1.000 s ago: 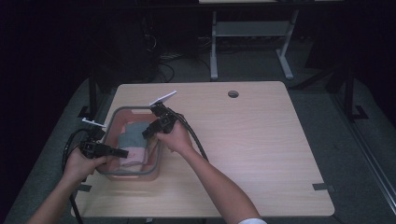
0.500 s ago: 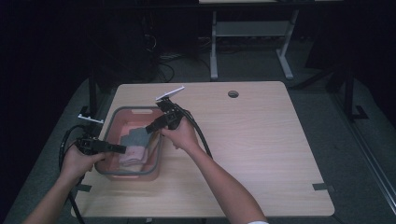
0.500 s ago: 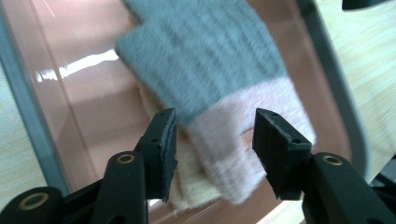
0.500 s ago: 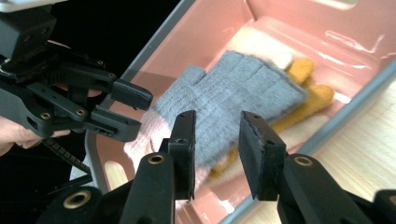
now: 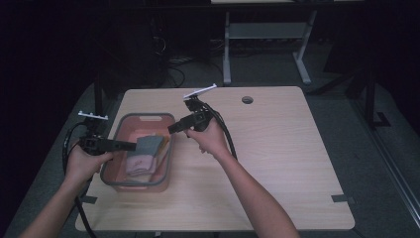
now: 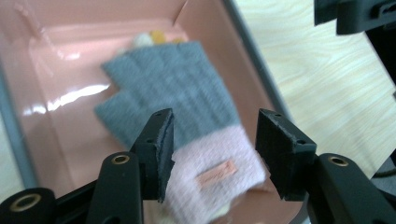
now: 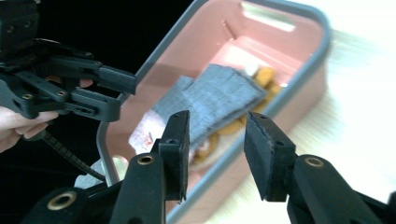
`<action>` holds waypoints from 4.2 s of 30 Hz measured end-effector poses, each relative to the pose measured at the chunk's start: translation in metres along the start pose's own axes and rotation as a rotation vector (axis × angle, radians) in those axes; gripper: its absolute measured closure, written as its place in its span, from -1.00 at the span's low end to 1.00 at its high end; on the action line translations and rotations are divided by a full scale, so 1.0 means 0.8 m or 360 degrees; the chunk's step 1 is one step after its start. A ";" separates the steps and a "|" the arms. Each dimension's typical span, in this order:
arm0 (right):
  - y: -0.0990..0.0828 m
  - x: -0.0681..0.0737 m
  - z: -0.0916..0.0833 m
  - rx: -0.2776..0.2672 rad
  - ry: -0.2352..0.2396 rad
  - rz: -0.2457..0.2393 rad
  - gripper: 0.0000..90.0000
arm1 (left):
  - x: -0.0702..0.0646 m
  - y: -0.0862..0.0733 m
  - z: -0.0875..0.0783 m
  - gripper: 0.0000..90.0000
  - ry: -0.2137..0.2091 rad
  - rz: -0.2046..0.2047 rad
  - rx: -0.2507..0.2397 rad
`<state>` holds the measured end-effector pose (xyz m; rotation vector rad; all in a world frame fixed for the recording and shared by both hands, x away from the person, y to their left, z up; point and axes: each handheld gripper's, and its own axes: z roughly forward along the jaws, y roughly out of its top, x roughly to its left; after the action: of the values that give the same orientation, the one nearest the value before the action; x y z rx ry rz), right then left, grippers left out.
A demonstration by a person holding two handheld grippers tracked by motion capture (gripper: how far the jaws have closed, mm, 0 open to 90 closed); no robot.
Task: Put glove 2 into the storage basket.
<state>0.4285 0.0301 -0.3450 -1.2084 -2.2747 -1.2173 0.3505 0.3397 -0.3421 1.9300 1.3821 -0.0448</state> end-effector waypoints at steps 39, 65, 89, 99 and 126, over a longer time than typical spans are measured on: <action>-0.043 -0.056 -0.081 -0.0098 -0.0053 0.0094 0.01 | -0.069 0.031 0.046 -0.23 -0.0203 0.0174 -0.0038; -0.073 -0.086 -0.126 -0.0167 -0.0092 0.0164 -0.10 | -0.119 0.039 0.078 -0.37 -0.0299 0.0292 -0.0036; -0.112 -0.122 -0.168 -0.0237 -0.0138 0.0264 -0.18 | -0.163 0.037 0.119 -0.37 -0.0414 0.0369 0.0017; -0.125 -0.128 -0.180 -0.0247 -0.0154 0.0288 -0.19 | -0.179 0.031 0.133 -0.37 -0.0457 0.0417 0.0043; -0.170 -0.159 -0.209 -0.0243 -0.0238 0.0395 -0.21 | -0.214 0.003 0.167 -0.37 -0.0567 0.0463 0.0124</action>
<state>0.3778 -0.2104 -0.3930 -1.6331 -2.0808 -1.2611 0.3318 0.1247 -0.3636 2.0493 0.8716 -0.2915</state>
